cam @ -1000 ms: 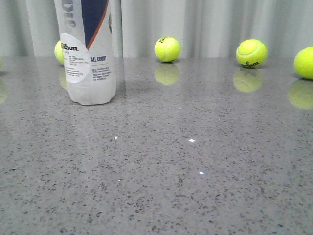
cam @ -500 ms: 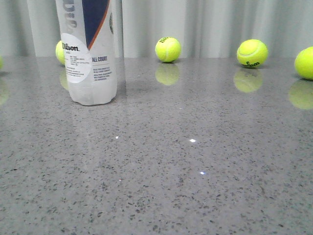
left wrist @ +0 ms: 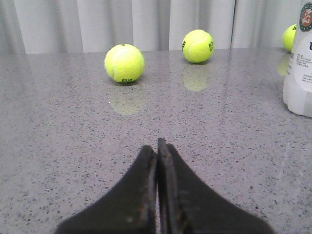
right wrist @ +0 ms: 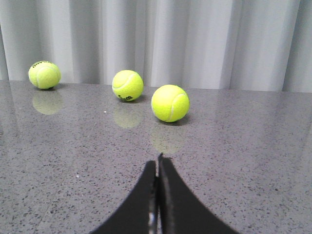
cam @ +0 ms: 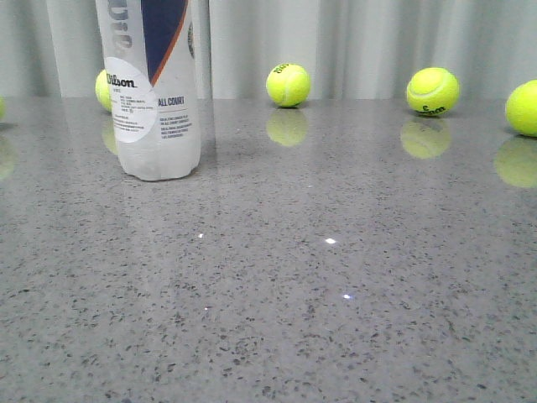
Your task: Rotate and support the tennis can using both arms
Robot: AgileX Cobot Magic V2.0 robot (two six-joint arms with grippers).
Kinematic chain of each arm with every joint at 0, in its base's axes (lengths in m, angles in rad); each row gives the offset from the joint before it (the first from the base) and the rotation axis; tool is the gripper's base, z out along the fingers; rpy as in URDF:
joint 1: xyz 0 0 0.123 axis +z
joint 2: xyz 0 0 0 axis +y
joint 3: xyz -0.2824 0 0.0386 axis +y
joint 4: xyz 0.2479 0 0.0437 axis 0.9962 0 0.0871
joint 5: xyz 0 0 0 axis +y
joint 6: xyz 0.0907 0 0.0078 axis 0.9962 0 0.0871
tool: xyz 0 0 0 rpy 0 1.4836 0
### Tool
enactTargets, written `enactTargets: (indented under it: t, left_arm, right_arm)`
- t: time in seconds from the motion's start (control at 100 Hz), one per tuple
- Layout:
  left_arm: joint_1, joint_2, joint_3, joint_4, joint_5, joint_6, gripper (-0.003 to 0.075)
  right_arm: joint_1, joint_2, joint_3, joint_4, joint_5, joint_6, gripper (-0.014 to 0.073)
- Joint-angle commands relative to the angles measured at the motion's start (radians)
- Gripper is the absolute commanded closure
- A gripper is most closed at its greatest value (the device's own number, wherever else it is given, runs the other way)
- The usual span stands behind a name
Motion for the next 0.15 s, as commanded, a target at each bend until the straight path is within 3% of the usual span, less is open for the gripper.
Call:
enactTargets:
  t: [0.0,0.14]
  left_arm:
    - [-0.009,-0.034,0.043,-0.010,-0.078,-0.012,0.0739]
    - [-0.009,-0.034,0.043,-0.010,-0.078,-0.012,0.0739]
  right_arm:
    - [-0.005,-0.019,0.004,-0.012,-0.075,0.002,0.0655]
    - [-0.005,-0.019,0.004,-0.012,-0.075,0.002,0.0655]
